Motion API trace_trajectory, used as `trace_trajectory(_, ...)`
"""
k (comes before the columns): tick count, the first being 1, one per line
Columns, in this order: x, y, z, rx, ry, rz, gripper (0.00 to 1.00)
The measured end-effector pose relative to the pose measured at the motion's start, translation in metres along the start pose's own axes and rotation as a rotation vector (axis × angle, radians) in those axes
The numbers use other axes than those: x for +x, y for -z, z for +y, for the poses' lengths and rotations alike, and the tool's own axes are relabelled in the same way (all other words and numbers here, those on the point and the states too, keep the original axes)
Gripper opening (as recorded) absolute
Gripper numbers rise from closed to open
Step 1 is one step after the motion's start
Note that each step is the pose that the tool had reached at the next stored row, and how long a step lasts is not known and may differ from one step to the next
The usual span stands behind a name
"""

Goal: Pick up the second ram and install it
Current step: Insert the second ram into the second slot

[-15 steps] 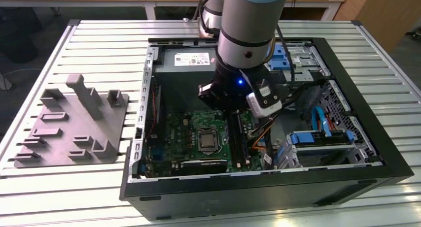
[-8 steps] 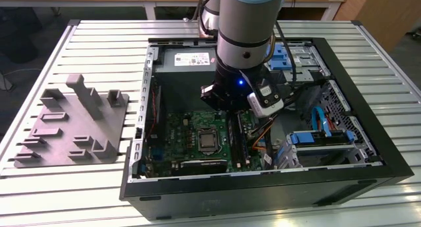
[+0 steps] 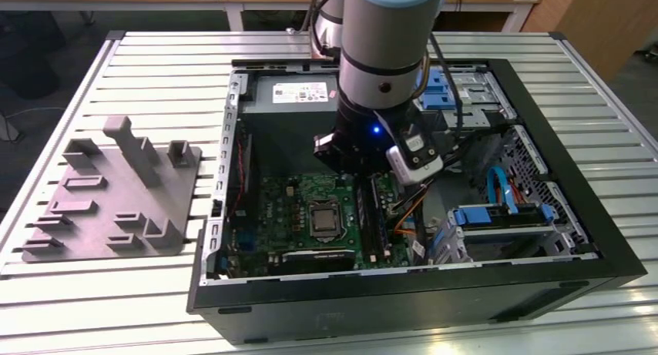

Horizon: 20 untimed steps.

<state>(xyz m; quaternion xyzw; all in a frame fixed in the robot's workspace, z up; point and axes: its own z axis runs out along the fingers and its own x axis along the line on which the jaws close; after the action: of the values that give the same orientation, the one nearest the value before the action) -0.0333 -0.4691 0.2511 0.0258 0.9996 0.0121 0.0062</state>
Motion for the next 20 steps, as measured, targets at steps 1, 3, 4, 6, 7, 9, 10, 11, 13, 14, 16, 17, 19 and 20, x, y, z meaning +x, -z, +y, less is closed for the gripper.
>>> trace_trajectory(1, 0.0, -0.0005, 0.0, 0.0, 0.0, 0.0, 0.14)
trace_trajectory(3, 0.0, -0.0014, -0.0001, 0.0001, 0.0, 0.0, 0.14)
trace_trajectory(4, 0.0, -0.002, -0.0001, 0.0, 0.0, 0.0, 0.14)
trace_trajectory(6, 0.0, -0.003, -0.0001, 0.0, 0.0, -0.0001, 0.14)
trace_trajectory(7, 0.0, -0.0036, -0.0001, 0.0001, 0.0, 0.0, 0.14)
trace_trajectory(9, 0.0001, -0.005, -0.0001, 0.0, 0.0, 0.0, 0.14)
trace_trajectory(10, 0.0001, -0.0056, -0.0002, 0.0, 0.0, 0.0, 0.14)
trace_trajectory(11, 0.0001, -0.0061, -0.0002, 0.0001, 0.0, 0.0, 0.14)
trace_trajectory(13, 0.0001, -0.0068, -0.0002, 0.0002, 0.0, 0.0, 0.14)
trace_trajectory(14, 0.0001, -0.0071, -0.0002, 0.0002, 0.0, 0.0, 0.14)
trace_trajectory(16, 0.0001, -0.0078, -0.0002, 0.0002, 0.0, 0.0, 0.14)
trace_trajectory(17, 0.0001, -0.0082, -0.0002, 0.0001, 0.0, 0.0, 0.14)
trace_trajectory(19, 0.0001, -0.0092, -0.0002, -0.0001, 0.0, -0.0001, 0.14)
trace_trajectory(20, 0.0001, -0.01, -0.0002, 0.0, 0.0, 0.0, 0.14)
